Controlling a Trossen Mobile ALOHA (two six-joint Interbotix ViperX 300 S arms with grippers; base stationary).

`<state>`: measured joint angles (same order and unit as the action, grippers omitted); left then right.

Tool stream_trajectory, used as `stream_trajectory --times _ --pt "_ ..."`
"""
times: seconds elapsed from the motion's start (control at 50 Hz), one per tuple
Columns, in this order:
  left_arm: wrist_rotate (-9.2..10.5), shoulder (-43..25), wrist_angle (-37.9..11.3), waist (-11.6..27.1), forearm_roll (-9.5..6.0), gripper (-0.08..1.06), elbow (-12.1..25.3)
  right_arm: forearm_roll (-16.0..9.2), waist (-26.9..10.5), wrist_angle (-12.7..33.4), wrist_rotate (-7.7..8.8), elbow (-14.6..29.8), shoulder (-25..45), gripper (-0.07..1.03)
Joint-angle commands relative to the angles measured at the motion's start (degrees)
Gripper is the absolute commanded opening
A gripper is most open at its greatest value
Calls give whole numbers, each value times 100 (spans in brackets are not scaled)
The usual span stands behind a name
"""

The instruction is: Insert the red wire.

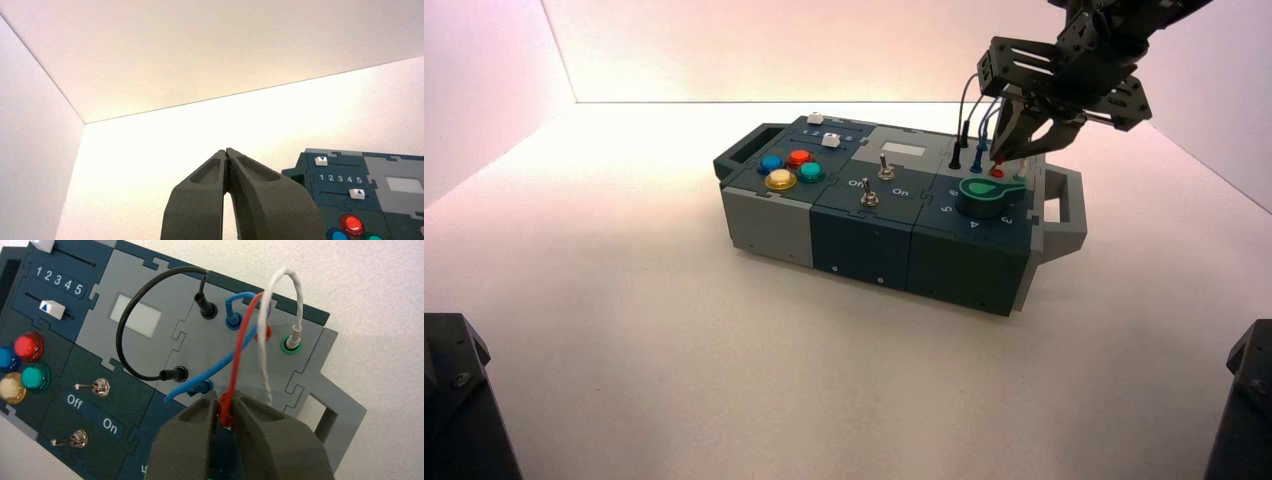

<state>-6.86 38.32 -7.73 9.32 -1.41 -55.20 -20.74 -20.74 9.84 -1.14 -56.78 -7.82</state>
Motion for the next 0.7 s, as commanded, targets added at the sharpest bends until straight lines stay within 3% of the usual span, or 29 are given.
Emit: stream_trajectory --times 0.02,0.1,0.7 --pt "9 44 62 9 0 -3 70 44 35 -62 9 79 -35 3" --pt "9 44 62 9 -9 -3 70 97 44 -62 9 79 -35 -3" --pt "9 44 79 9 0 -3 62 431 44 396 -9 431 -132 -2"
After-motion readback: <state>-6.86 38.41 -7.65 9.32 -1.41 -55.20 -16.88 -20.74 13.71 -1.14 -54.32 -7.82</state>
